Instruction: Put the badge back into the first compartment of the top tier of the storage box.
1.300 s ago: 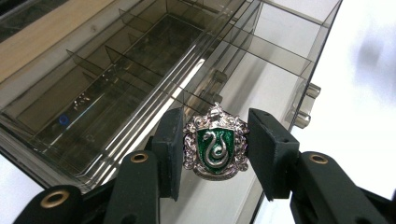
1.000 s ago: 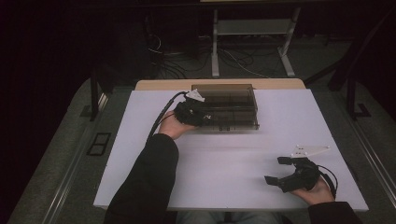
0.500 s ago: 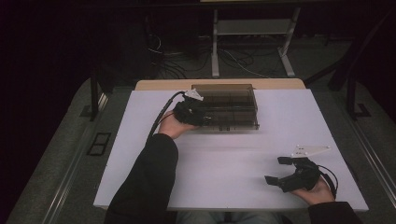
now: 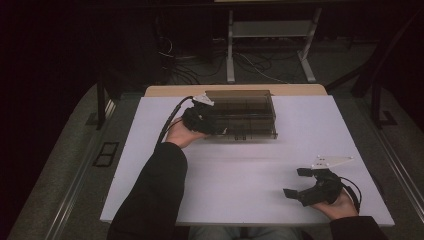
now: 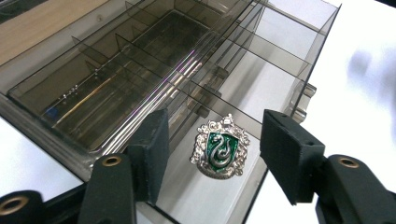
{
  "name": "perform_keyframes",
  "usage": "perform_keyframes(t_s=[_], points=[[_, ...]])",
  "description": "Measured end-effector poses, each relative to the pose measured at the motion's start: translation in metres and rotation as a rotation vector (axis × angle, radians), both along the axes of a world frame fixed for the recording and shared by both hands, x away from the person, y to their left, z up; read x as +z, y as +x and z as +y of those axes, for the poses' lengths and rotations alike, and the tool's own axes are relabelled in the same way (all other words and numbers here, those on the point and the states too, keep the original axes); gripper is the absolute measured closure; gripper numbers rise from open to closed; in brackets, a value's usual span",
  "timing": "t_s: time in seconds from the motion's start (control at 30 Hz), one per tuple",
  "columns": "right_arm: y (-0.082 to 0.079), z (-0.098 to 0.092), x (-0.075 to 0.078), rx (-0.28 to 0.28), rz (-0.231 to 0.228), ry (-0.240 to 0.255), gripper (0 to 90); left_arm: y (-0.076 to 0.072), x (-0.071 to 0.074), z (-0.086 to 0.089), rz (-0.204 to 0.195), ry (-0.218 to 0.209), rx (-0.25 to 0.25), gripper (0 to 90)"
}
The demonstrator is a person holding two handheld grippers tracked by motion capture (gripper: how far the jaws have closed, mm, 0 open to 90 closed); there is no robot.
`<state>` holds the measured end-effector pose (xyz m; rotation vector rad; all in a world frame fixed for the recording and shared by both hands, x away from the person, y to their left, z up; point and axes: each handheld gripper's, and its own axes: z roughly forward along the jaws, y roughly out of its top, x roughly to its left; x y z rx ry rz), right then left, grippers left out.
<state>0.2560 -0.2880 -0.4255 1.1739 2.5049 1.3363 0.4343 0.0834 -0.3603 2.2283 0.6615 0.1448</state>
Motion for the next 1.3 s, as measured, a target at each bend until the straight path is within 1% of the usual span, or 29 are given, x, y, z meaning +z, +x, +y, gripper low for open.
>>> perform_keyframes(t_s=[0.03,0.1,0.23,0.3,0.4,0.57,0.73,0.8,0.87,0.9,0.97,1.0,1.03,1.17,1.23,1.27,1.3], points=[[0.000,0.000,0.000,0.000,-0.001,0.001,0.5,-0.001,0.001,0.001,-0.003,0.002,0.000,39.4],[0.000,0.000,0.000,0.000,-0.001,0.002,0.5,-0.002,0.004,0.003,-0.003,-0.007,0.008,36.1],[0.000,0.000,0.000,-0.001,-0.004,0.003,0.5,-0.005,0.009,0.007,-0.013,-0.013,0.016,33.3],[0.000,0.000,0.000,0.000,-0.003,0.002,0.5,-0.007,0.011,0.009,-0.011,-0.018,0.019,31.3],[0.000,0.000,0.000,0.001,-0.012,0.001,0.5,-0.009,0.014,0.011,-0.008,-0.013,0.022,28.7],[0.000,-0.001,0.001,-0.001,-0.006,0.006,0.5,-0.014,0.019,0.016,-0.011,-0.015,0.026,26.3],[0.000,-0.002,0.001,-0.007,-0.012,0.007,0.5,-0.019,0.024,0.021,-0.017,-0.008,0.013,23.6],[0.000,-0.003,0.001,-0.009,-0.011,0.008,0.5,-0.022,0.025,0.021,-0.019,-0.013,0.020,22.3],[0.000,-0.003,0.001,-0.009,-0.012,0.009,0.5,-0.024,0.026,0.023,-0.025,0.006,0.014,18.9],[0.000,-0.003,0.001,-0.009,-0.011,0.010,0.5,-0.025,0.026,0.023,-0.019,-0.001,0.018,17.3],[0.000,-0.003,0.001,-0.009,-0.012,0.010,0.5,-0.028,0.027,0.023,-0.016,0.002,0.015,15.2],[0.000,-0.003,0.001,-0.009,-0.013,0.009,0.5,-0.029,0.029,0.024,-0.017,0.010,0.008,14.1],[0.000,-0.003,0.001,-0.009,-0.013,0.009,0.5,-0.030,0.028,0.024,-0.016,0.000,0.014,13.3],[0.000,-0.003,0.001,-0.008,-0.015,0.008,0.5,-0.036,0.028,0.026,-0.015,0.019,0.025,6.0],[0.000,-0.003,0.001,-0.007,-0.015,0.009,0.5,-0.038,0.027,0.027,-0.021,0.018,0.030,2.6],[0.000,-0.003,0.001,-0.007,-0.015,0.010,0.5,-0.039,0.027,0.029,-0.014,0.026,0.034,1.7],[0.000,-0.003,0.001,-0.006,-0.016,0.010,0.5,-0.040,0.026,0.030,-0.023,0.037,0.023,1.3]])
